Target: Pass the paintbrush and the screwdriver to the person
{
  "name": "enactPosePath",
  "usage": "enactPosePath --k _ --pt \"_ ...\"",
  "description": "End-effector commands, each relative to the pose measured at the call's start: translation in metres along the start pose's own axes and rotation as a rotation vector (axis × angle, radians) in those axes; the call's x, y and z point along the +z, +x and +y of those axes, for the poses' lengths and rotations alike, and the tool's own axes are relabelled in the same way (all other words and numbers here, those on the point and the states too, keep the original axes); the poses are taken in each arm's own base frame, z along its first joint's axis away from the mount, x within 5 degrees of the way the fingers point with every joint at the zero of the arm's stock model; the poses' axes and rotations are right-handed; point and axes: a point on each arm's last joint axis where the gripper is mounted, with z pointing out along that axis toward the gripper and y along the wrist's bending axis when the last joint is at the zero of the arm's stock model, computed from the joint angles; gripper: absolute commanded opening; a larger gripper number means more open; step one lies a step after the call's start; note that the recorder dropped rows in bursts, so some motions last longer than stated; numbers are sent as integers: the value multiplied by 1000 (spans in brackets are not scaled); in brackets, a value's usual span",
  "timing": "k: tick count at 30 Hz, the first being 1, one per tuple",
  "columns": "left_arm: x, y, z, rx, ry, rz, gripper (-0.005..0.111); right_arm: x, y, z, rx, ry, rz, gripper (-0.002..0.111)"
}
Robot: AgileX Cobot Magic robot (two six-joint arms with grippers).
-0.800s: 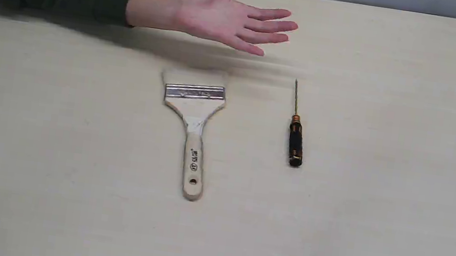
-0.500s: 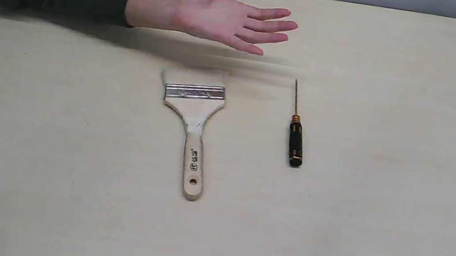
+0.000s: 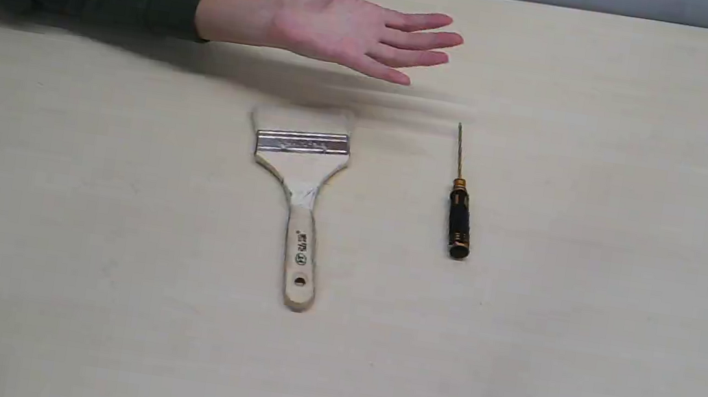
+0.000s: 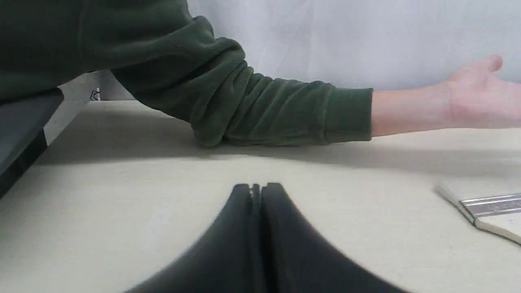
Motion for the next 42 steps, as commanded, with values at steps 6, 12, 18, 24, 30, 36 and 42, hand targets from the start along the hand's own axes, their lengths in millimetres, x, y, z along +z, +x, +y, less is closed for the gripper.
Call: enactPosePath --k 6,12,18,24,30,36,42 --pt "0 0 0 -4 6 -11 0 -3 -22 -1 -6 15 -252 4" --pt "0 0 0 -4 6 -11 0 -6 -32 -1 -6 19 -368 4" --pt "0 0 0 -6 6 -9 0 -7 -35 -2 -4 20 -408 4" --pt "0 0 0 -6 7 -10 0 -9 -38 -2 39 14 -440 4" --pt "0 0 0 -6 7 -10 0 -8 -36 -3 219 -12 -416 4" --pt "0 0 0 -6 7 -10 0 -6 -32 -2 266 -23 -371 4" --pt "0 0 0 -6 7 -10 0 -6 -31 -2 266 -24 -356 4"
